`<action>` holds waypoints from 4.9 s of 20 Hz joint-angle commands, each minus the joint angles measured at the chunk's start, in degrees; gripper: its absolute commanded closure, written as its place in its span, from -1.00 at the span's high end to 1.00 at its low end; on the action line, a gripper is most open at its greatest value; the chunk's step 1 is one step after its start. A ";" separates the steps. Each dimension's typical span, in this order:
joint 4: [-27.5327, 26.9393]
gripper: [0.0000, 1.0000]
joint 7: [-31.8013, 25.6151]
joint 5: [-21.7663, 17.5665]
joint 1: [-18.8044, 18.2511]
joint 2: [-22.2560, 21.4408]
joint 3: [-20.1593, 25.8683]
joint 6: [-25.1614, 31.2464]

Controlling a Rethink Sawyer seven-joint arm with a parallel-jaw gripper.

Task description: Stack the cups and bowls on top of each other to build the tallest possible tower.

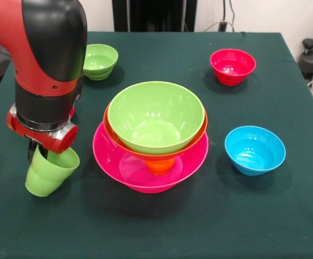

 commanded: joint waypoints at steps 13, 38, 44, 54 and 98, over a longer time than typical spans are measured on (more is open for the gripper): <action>14.27 -1.00 4.34 4.05 1.98 -9.70 6.55 -0.99; 18.32 -1.00 -8.33 3.20 -0.01 -18.12 10.93 5.29; 18.22 -1.00 -14.54 -0.55 -0.71 -19.58 12.17 4.55; 20.79 -1.00 -25.75 -5.05 -5.64 -19.87 20.05 3.58; 45.22 -1.00 -19.85 -12.89 -15.55 -36.66 24.99 -1.84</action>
